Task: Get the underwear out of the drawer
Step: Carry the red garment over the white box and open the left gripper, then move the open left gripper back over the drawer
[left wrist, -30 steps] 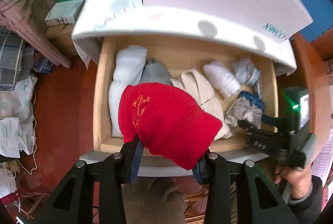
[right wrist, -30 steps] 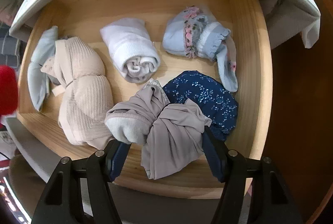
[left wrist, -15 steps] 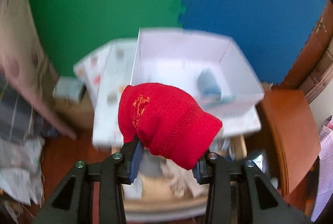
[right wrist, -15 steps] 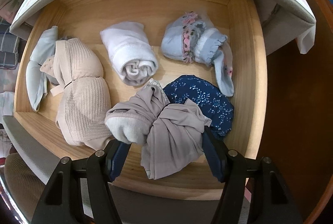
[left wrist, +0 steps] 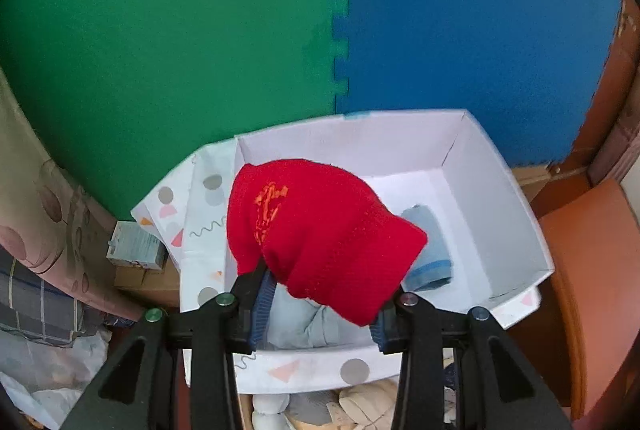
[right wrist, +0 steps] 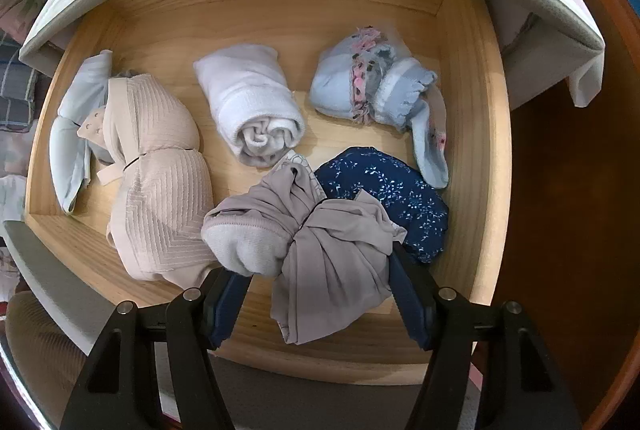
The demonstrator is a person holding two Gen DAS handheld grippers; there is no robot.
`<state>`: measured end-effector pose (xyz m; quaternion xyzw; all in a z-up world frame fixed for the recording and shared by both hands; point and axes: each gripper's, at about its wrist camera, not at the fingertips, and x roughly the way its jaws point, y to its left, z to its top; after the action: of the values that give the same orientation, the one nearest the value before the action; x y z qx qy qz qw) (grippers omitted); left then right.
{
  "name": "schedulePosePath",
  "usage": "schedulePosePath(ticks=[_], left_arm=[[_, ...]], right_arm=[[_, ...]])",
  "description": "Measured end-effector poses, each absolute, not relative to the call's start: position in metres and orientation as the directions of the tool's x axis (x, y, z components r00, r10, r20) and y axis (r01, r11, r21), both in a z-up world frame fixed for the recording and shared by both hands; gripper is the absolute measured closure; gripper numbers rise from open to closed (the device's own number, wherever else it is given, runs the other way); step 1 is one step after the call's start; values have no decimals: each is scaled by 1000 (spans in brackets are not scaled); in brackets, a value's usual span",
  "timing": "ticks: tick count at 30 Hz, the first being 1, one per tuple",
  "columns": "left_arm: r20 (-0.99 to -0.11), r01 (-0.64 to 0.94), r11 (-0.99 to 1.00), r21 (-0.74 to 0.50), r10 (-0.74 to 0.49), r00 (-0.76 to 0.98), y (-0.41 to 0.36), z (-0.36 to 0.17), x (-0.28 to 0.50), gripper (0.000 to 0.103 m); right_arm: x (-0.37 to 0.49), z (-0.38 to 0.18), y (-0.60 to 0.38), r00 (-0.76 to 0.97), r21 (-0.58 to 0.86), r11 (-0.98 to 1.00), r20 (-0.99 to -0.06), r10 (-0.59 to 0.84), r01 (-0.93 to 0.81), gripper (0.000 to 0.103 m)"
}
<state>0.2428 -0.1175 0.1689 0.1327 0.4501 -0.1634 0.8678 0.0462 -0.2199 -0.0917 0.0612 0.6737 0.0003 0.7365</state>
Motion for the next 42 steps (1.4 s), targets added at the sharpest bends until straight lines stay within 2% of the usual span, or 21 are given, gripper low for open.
schedulePosePath(ticks=[8, 16, 24, 34, 42], left_arm=[[-877, 376, 924, 74, -119, 466, -123, 122, 263, 61], [-905, 327, 944, 38, -106, 411, -112, 104, 268, 47], [-905, 311, 948, -64, -186, 382, -102, 115, 264, 42], [-879, 326, 945, -23, -175, 444, -73, 147, 224, 42], [-868, 286, 958, -5, -146, 475, -26, 144, 175, 42]], right_arm=[[48, -95, -226, 88, 114, 991, -990, 107, 77, 40], [48, -96, -226, 80, 120, 990, -990, 114, 72, 40], [48, -96, -225, 82, 109, 991, -991, 103, 73, 40], [48, -96, -227, 81, 109, 991, -991, 103, 74, 40], [46, -93, -222, 103, 74, 996, -992, 67, 58, 40]])
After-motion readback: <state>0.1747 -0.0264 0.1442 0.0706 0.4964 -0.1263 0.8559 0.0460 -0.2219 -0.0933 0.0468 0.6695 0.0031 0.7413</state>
